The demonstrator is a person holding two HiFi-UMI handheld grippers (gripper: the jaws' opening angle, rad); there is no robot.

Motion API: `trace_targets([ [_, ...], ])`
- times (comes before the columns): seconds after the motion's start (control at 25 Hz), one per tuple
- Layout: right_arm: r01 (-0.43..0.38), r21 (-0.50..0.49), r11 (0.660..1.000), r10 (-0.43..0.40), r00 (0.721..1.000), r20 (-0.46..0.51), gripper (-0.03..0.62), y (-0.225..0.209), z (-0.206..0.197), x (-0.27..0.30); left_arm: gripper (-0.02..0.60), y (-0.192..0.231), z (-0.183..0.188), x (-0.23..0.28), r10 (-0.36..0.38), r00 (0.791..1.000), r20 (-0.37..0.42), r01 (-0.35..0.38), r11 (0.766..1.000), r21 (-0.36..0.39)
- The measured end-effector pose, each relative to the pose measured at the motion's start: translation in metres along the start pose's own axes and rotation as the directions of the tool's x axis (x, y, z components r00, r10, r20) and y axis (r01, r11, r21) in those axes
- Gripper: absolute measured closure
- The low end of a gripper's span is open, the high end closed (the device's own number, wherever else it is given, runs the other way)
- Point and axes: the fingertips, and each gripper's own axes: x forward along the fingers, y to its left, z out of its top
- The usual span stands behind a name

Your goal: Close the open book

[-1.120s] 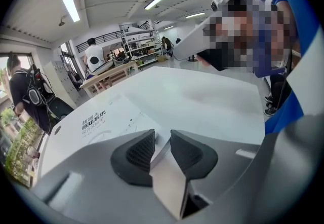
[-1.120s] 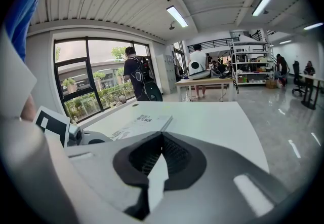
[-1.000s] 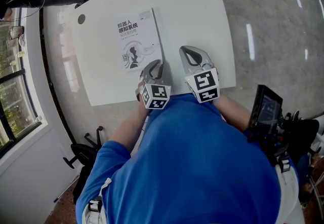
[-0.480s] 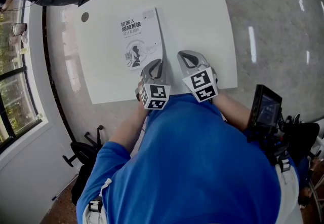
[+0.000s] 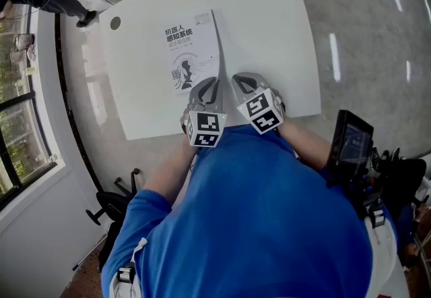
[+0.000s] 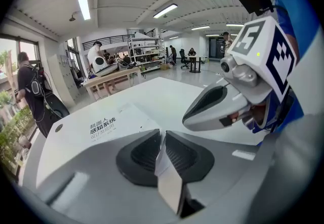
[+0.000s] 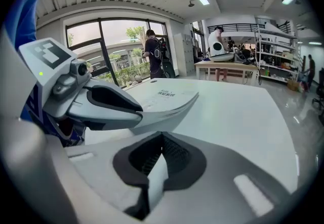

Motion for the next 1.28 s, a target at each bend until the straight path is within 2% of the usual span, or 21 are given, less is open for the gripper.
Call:
trace_targets([
  [0.28,-0.059,-0.079,0.995,0.050,0.992,-0.114,0.591,0.031,-0.011,0.045,0.538,0.022,-0.005,-0.013,-0.018,0.999,0.037,0.021,0.997,-0.069],
  [0.56,-0.074,-0.120,0.990,0.043,0.969,-0.242,0.591,0.036,-0.028,0.066,0.540,0.034,-0.003,-0.025,-0.023,0.996,0.082,0.033,0.991,-0.129],
  [0.8,-0.055,-0.196,0.979,-0.003,0.958,-0.286,0.591,0.065,-0.014,0.072,0.540,0.059,-0.009,-0.056,-0.033,0.991,0.126,0.052,0.988,-0.148],
  [0.96,-0.045,-0.241,0.970,-0.030,0.954,-0.300,0.591,0.046,-0.026,0.068,0.540,0.054,0.002,-0.043,-0.030,0.989,0.142,0.053,0.985,-0.164],
  [1.16,-0.031,-0.244,0.969,-0.048,0.949,-0.313,0.591,0.057,-0.028,0.071,0.541,0.078,-0.007,-0.061,-0.006,0.983,0.181,0.050,0.970,-0.238],
  [1.28,-0.030,-0.248,0.968,-0.054,0.944,-0.326,0.591,0.049,-0.030,0.070,0.541,0.091,-0.003,-0.063,0.019,0.980,0.198,0.039,0.957,-0.287],
])
